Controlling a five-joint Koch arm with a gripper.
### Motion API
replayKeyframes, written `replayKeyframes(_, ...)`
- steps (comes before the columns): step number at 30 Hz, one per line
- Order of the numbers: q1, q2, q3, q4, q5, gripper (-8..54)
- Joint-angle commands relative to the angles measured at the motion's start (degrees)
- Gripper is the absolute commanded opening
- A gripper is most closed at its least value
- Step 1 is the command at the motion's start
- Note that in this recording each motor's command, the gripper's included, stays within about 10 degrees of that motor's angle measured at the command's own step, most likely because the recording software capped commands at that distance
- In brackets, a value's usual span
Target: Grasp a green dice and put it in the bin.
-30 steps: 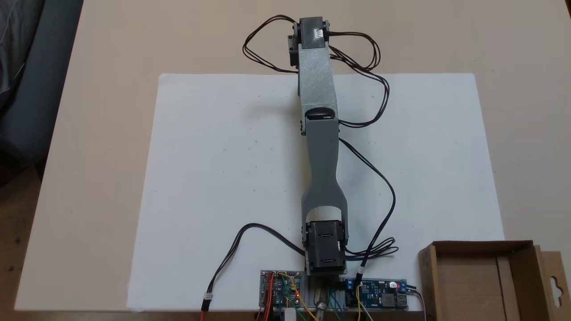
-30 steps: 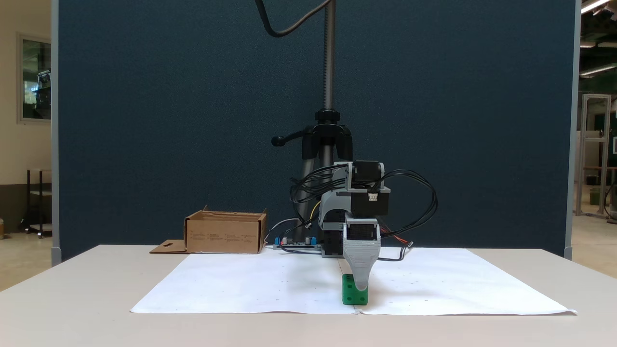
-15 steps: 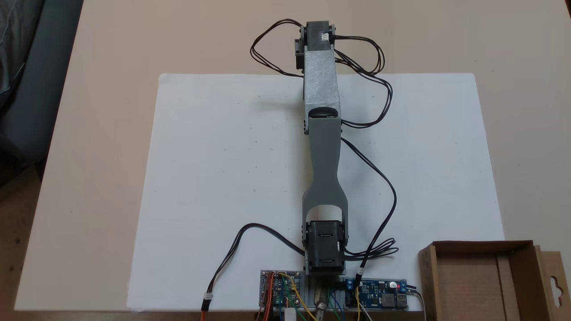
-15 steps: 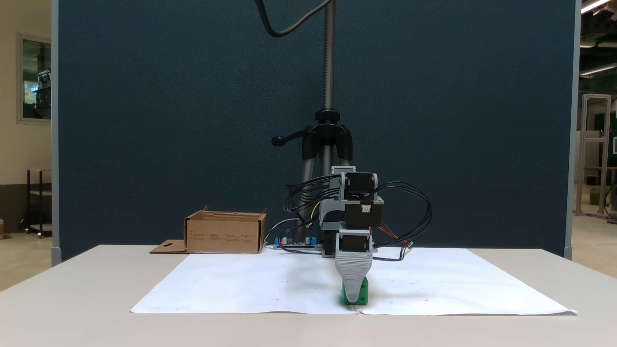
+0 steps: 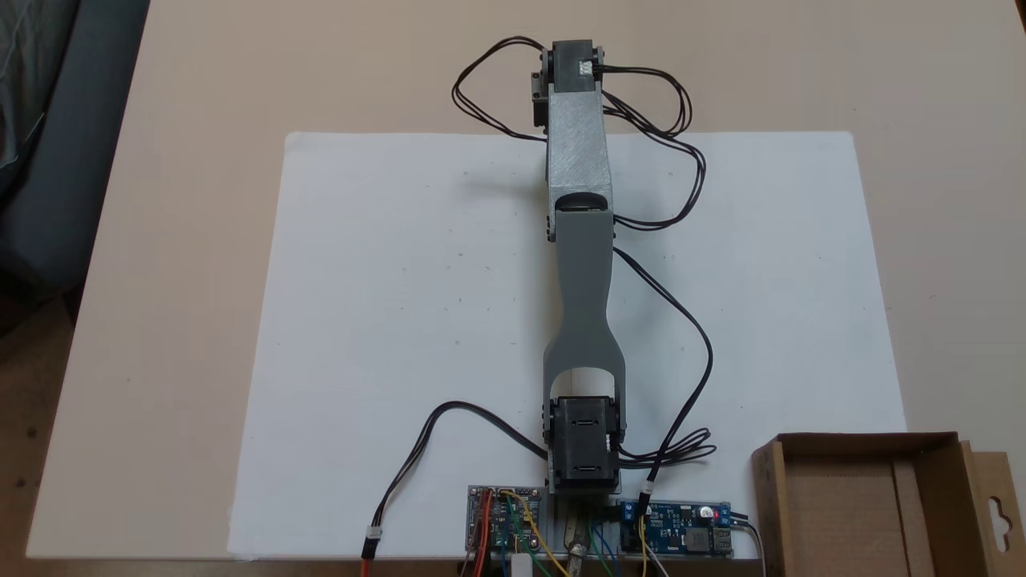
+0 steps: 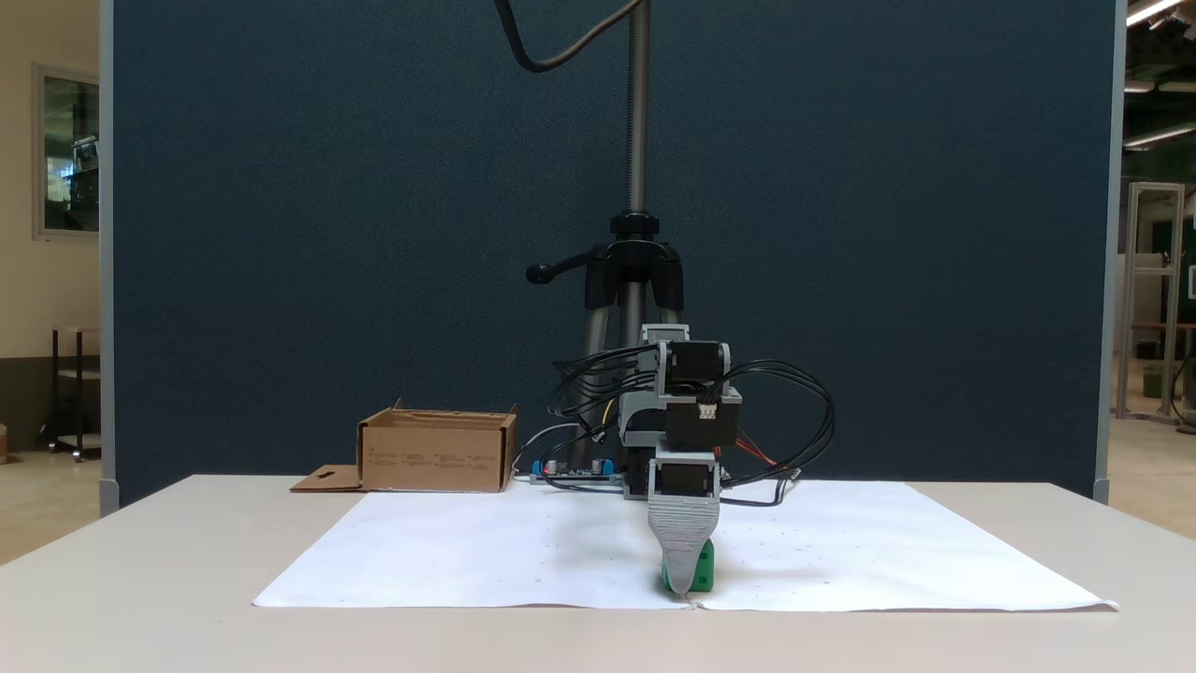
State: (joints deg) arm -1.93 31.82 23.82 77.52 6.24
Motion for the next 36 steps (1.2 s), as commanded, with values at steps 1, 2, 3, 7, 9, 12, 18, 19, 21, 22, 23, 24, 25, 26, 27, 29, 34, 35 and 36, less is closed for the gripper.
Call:
replayKeyframes(1, -0.4, 1.1, -1.8, -2.4, -0.8, 41.2)
replayKeyframes(2, -0.4, 1.0, -1.8, -2.5, -0.7, 41.0)
replayKeyframes(3, -0.4, 0.7, -1.7, -2.6, -0.7, 39.6)
replayKeyframes(7, -0.5, 0.2, -1.7, -3.0, -0.6, 38.1)
replayKeyframes(9, -0.6, 0.0, -1.7, -3.2, -0.5, 35.4)
replayKeyframes(12, -0.5, -0.3, -1.7, -3.4, -0.2, 30.1)
replayKeyframes(18, -0.6, -0.8, -1.7, -3.6, 0.1, 20.1)
replayKeyframes(19, -0.6, -0.9, -1.7, -3.6, 0.3, 17.3)
replayKeyframes(21, -0.5, -0.9, -1.7, -3.8, 0.3, 11.9)
replayKeyframes(22, -0.5, -0.9, -1.7, -3.8, 0.2, 11.9)
replayKeyframes(23, -0.5, -0.9, -1.7, -3.8, 0.3, 11.9)
replayKeyframes(24, -0.5, -0.9, -1.7, -3.8, 0.3, 11.9)
replayKeyframes(25, -0.5, -0.9, -1.7, -3.9, 0.3, 11.9)
replayKeyframes(26, -0.5, -0.9, -1.7, -3.9, 0.3, 11.9)
replayKeyframes(27, -0.5, -0.9, -1.7, -3.9, 0.3, 11.9)
replayKeyframes(29, -0.4, -0.9, -1.7, -3.4, 0.9, 11.9)
replayKeyframes(34, 0.4, 2.4, -1.0, -1.1, 2.2, 11.9)
replayKeyframes(35, 0.5, 3.7, -1.0, -0.8, 2.2, 11.9)
replayKeyframes(36, 0.7, 4.9, -1.0, -0.6, 2.3, 11.9)
